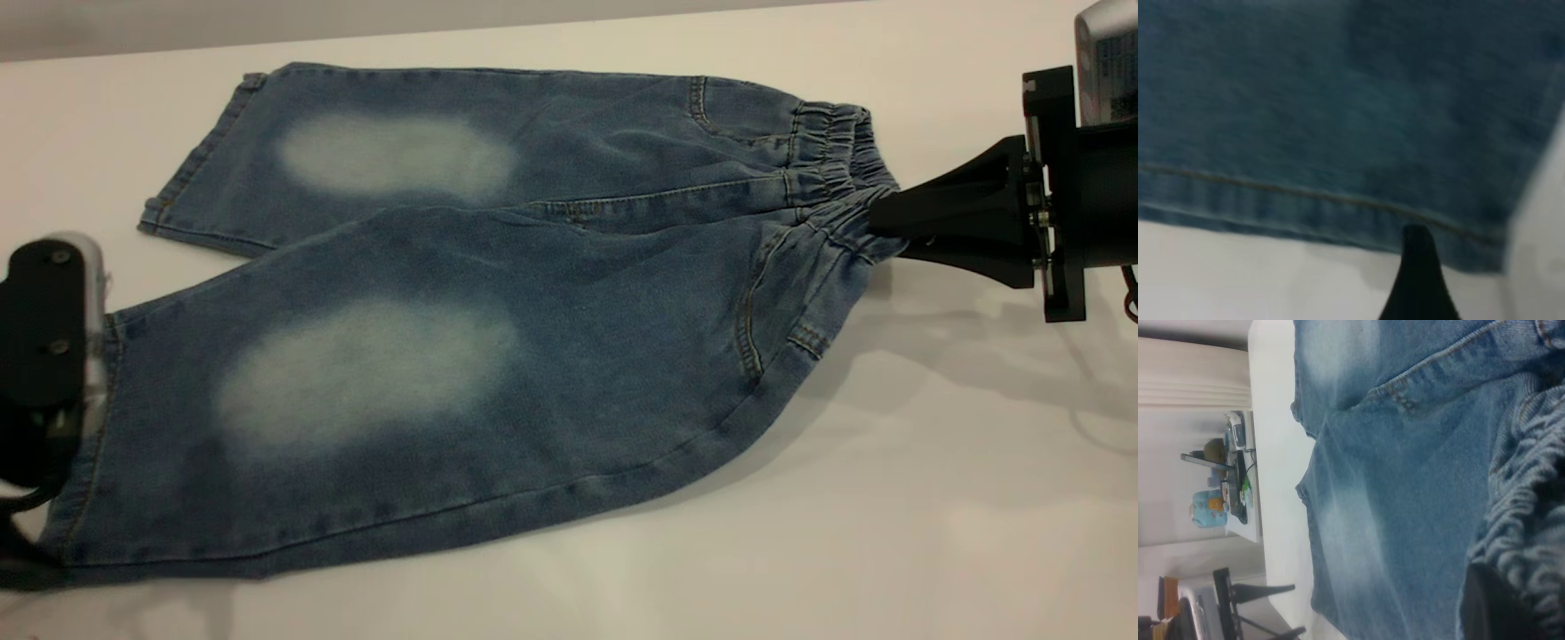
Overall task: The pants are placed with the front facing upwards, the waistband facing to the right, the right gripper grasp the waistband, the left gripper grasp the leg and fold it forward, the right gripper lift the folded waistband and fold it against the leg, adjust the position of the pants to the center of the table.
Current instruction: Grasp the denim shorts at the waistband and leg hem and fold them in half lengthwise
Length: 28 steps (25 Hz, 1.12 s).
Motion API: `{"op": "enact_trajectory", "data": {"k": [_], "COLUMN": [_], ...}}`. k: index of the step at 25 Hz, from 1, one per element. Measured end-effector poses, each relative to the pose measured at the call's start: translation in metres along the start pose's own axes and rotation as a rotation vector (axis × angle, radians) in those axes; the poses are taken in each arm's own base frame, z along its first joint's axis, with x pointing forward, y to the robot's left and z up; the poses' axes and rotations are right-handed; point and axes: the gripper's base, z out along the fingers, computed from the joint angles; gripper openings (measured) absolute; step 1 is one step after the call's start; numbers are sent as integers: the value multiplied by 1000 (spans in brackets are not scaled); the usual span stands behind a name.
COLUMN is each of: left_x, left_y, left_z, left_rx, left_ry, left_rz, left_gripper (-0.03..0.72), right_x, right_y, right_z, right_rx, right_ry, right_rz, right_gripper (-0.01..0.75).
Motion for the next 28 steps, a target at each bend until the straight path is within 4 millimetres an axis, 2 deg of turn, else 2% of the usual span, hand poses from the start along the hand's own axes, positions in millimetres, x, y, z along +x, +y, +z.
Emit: {"op": "enact_trajectory", "data": {"k": [5, 11, 18, 28], "left_x": [0, 1, 0, 1], "left_y": [1, 0, 0, -1], "left_z": [14, 22, 30, 32], "left_rx": [-8, 11, 4, 13], "left_ry": [-2, 9, 7, 12], "left_rz": [14, 27, 27, 22], "left_gripper": [470, 461, 419, 342], "right_x": [0, 0, 0, 0], "right_y": [0, 0, 0, 0], "right_z": [0, 0, 0, 0], "right_rx": [0, 0, 0, -1], "right_ry": [0, 0, 0, 0], "right_rz": [0, 0, 0, -1], "right_gripper": [35, 35, 36, 39]}}
